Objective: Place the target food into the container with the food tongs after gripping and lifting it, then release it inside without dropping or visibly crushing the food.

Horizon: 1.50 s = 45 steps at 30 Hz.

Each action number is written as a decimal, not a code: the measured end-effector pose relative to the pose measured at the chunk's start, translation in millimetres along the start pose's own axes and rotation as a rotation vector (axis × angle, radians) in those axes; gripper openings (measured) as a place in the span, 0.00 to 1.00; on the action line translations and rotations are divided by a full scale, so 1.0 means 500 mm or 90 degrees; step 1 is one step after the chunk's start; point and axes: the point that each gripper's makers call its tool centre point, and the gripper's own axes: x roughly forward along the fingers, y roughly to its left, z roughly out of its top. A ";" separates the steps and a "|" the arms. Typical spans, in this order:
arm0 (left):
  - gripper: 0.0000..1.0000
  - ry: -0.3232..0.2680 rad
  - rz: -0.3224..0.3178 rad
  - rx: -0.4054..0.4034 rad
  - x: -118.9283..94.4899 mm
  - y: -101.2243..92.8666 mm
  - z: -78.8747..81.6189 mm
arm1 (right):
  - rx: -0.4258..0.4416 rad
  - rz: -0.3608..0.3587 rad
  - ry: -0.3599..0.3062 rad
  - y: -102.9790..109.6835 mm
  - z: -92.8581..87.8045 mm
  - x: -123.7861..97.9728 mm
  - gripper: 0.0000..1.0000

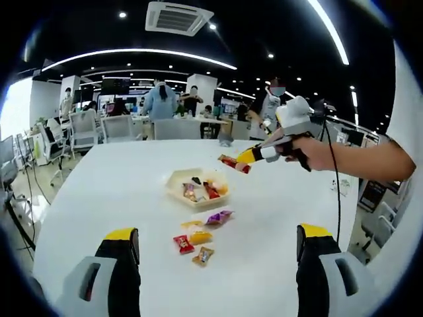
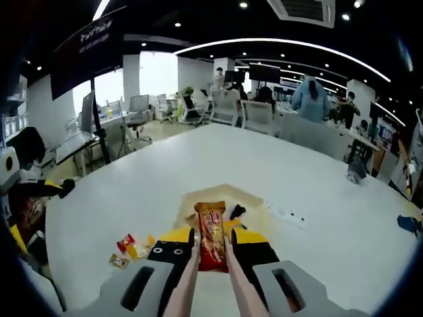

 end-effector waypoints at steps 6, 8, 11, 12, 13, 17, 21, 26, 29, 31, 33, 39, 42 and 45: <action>0.99 -0.001 0.007 0.000 0.002 0.009 0.009 | -0.026 0.000 0.002 -0.006 0.039 0.064 0.21; 0.99 0.002 0.013 0.009 -0.001 0.013 0.010 | -0.030 0.007 -0.004 -0.001 0.053 0.075 0.21; 0.99 0.001 0.025 0.009 -0.009 0.024 0.012 | -0.043 0.011 -0.013 0.004 0.070 0.089 0.21; 0.99 -0.001 0.027 0.007 -0.011 0.026 0.013 | -0.042 0.016 -0.012 0.006 0.072 0.092 0.21; 0.99 -0.002 0.029 0.006 -0.012 0.027 0.014 | -0.043 0.016 -0.012 0.006 0.072 0.096 0.22; 0.99 -0.003 0.034 0.007 -0.015 0.029 0.016 | -0.072 0.034 0.007 0.009 0.046 0.118 0.27; 0.99 -0.011 0.032 0.013 -0.020 0.023 0.024 | -0.065 0.036 -0.009 0.012 0.043 0.101 0.28; 0.99 -0.014 0.028 0.008 -0.018 0.016 0.023 | -0.046 0.038 -0.021 0.006 0.040 0.082 0.28; 0.99 -0.024 0.022 0.000 -0.017 0.005 0.028 | -0.044 0.031 -0.024 0.012 0.032 0.060 0.28; 0.99 -0.031 0.015 -0.011 -0.017 -0.002 0.032 | -0.041 0.033 -0.026 0.012 0.029 0.050 0.28; 0.99 -0.029 0.014 -0.014 -0.019 -0.006 0.034 | -0.043 0.032 -0.029 0.013 0.025 0.037 0.28; 0.99 -0.077 0.023 0.029 -0.027 -0.005 0.061 | -0.038 0.030 -0.037 0.015 0.014 0.004 0.28; 0.96 -0.028 0.068 0.061 -0.028 0.011 0.041 | -0.040 0.028 -0.038 0.014 0.010 -0.010 0.28; 0.98 -0.020 0.019 0.042 -0.025 -0.013 0.042 | -0.042 0.028 -0.041 0.014 0.010 -0.016 0.28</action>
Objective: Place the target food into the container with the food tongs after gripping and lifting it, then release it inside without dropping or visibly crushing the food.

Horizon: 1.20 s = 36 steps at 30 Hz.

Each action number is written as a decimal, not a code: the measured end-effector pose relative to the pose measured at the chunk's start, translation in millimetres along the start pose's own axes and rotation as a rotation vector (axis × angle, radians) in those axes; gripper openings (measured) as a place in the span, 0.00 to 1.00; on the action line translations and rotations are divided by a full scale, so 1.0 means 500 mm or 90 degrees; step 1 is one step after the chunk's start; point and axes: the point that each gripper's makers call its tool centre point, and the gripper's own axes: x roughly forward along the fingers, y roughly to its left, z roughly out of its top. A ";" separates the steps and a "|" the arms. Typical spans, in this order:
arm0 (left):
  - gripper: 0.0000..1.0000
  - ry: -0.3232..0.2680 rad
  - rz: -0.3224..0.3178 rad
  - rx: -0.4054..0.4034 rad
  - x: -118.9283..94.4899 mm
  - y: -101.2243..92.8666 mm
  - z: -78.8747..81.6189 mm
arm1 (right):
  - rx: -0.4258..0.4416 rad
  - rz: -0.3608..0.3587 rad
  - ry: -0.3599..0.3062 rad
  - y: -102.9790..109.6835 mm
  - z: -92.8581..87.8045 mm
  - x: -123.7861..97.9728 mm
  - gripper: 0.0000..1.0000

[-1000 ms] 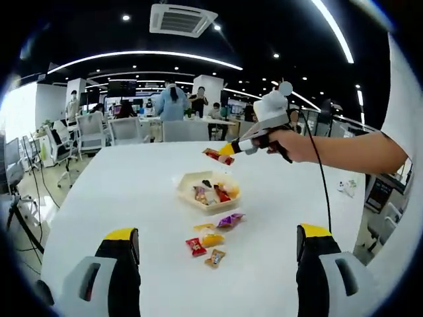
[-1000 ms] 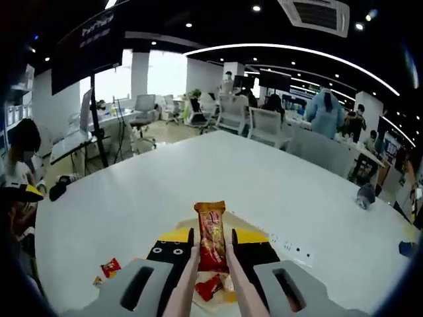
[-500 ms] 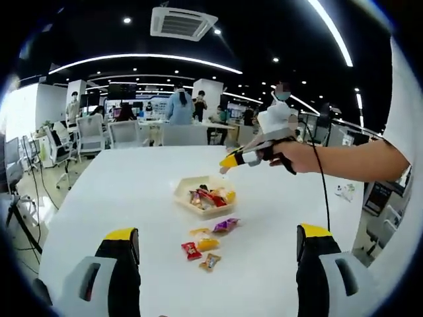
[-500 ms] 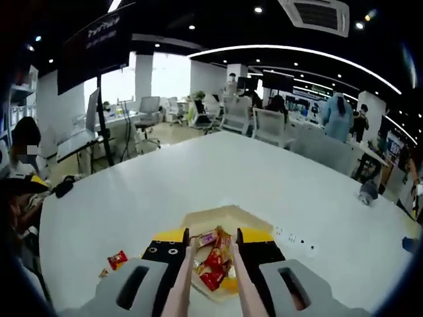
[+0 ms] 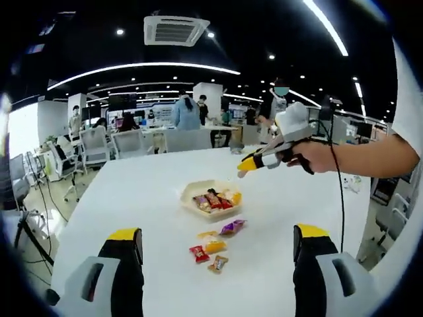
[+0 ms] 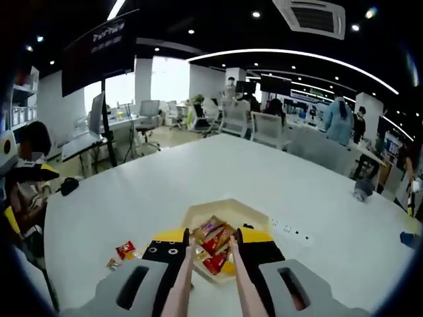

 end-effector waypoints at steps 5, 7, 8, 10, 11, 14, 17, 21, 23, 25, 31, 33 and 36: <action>1.00 -0.073 -0.085 -0.007 -0.017 -0.033 0.043 | 0.004 0.004 -0.011 0.011 0.009 -0.015 0.28; 1.00 -0.062 -0.093 -0.042 -0.017 -0.033 0.042 | 0.000 0.006 -0.011 0.016 0.009 -0.019 0.28; 1.00 -0.057 -0.081 -0.026 -0.014 -0.028 0.042 | 0.001 0.008 -0.009 0.019 0.007 -0.022 0.27; 1.00 -0.056 -0.078 -0.026 -0.013 -0.032 0.041 | 0.008 0.011 -0.011 0.024 0.007 -0.027 0.28; 1.00 -0.056 -0.078 -0.028 -0.011 -0.035 0.041 | 0.009 0.011 -0.012 0.027 0.007 -0.031 0.27; 1.00 -0.056 -0.060 -0.005 -0.003 -0.034 0.034 | 0.008 0.014 -0.016 0.039 0.006 -0.034 0.28; 1.00 -0.001 -0.072 -0.009 -0.003 -0.042 0.006 | 0.025 0.026 -0.020 0.055 0.001 -0.039 0.28; 1.00 0.055 -0.066 -0.028 -0.003 -0.048 -0.028 | 0.019 0.039 -0.015 0.076 -0.018 -0.044 0.28; 1.00 0.042 -0.080 -0.033 -0.005 -0.056 -0.027 | 0.016 0.045 -0.013 0.086 -0.025 -0.050 0.28; 1.00 0.034 -0.078 -0.025 -0.008 -0.057 -0.025 | 0.012 0.048 -0.012 0.092 -0.030 -0.053 0.28; 1.00 0.025 -0.064 -0.029 -0.014 -0.045 -0.015 | 0.023 0.052 -0.017 0.105 -0.040 -0.068 0.28; 1.00 0.029 -0.055 -0.022 -0.016 -0.042 -0.017 | 0.025 0.056 -0.015 0.111 -0.047 -0.074 0.28; 1.00 0.030 -0.049 -0.005 -0.018 -0.043 -0.016 | 0.024 0.061 -0.016 0.123 -0.057 -0.083 0.28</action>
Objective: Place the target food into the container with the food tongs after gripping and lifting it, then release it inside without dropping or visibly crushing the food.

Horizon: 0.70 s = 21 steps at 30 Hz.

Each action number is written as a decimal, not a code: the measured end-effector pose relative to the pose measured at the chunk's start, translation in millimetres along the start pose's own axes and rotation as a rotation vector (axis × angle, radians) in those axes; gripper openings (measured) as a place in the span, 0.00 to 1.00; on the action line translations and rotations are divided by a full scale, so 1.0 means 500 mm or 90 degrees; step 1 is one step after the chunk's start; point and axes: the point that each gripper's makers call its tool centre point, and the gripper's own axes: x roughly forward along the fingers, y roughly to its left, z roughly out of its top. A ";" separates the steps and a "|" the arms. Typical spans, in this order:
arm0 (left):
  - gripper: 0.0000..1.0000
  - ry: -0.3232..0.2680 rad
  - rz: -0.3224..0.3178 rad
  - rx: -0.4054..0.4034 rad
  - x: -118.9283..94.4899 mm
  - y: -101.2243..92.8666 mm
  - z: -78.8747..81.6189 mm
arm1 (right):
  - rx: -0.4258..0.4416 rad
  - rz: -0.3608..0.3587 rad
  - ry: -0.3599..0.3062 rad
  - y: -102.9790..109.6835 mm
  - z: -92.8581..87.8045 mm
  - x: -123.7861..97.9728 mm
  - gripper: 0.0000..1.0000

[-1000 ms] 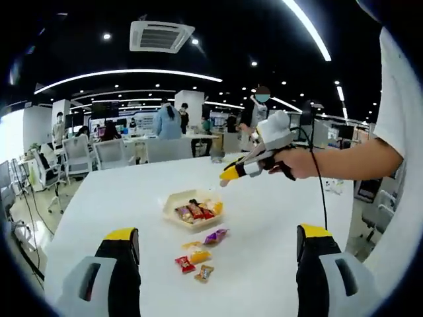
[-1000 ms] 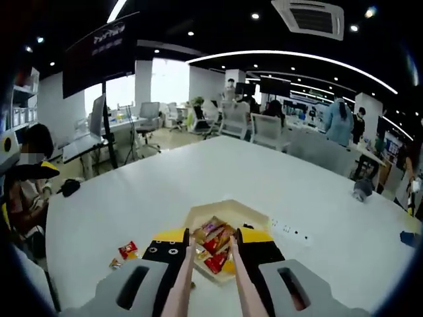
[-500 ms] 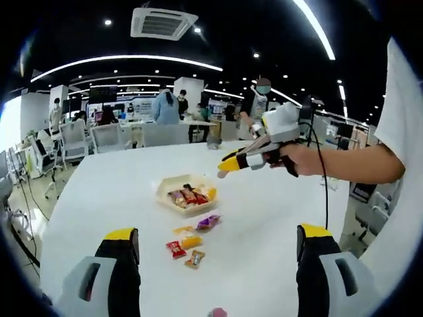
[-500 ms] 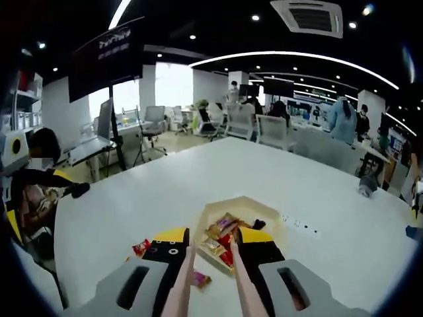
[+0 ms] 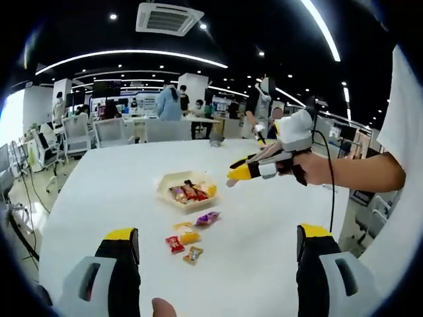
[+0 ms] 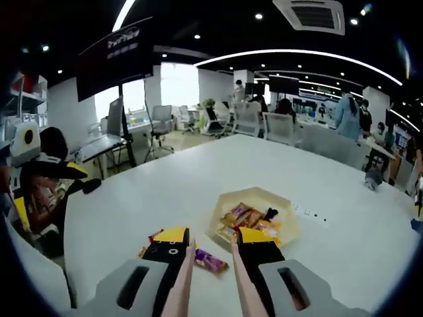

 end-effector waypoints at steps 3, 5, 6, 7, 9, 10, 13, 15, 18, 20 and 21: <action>1.00 -0.023 -0.019 -0.034 -0.001 -0.010 0.016 | 0.019 0.003 -0.001 0.012 -0.011 -0.005 0.28; 1.00 -0.072 -0.040 -0.066 -0.003 -0.021 0.039 | 0.019 0.006 -0.002 0.019 -0.018 -0.004 0.28; 1.00 -0.108 -0.043 -0.081 -0.006 -0.021 0.054 | 0.014 0.008 0.005 0.024 -0.025 -0.002 0.28; 1.00 -0.118 -0.037 -0.075 -0.008 -0.018 0.059 | 0.009 0.010 0.014 0.027 -0.032 -0.001 0.28; 1.00 -0.100 -0.047 -0.070 -0.009 -0.026 0.051 | 0.010 0.012 0.011 0.031 -0.031 -0.004 0.28; 1.00 -0.078 -0.052 -0.080 -0.008 -0.029 0.041 | 0.014 0.014 0.009 0.032 -0.030 -0.004 0.28; 1.00 -0.092 -0.001 -0.028 -0.013 -0.001 0.044 | 0.016 0.007 0.010 0.031 -0.031 -0.006 0.28; 1.00 -0.101 -0.005 -0.039 -0.022 -0.002 0.050 | 0.029 0.010 0.001 0.037 -0.032 -0.011 0.28; 1.00 -0.044 -0.002 -0.102 -0.020 0.010 0.020 | 0.002 0.017 0.008 0.048 -0.050 -0.014 0.28; 1.00 -0.032 0.032 -0.065 -0.021 0.026 0.009 | -0.006 0.018 0.011 0.052 -0.058 -0.018 0.28; 1.00 -0.015 0.014 -0.040 -0.018 0.018 -0.001 | -0.015 0.013 0.009 0.050 -0.063 -0.021 0.28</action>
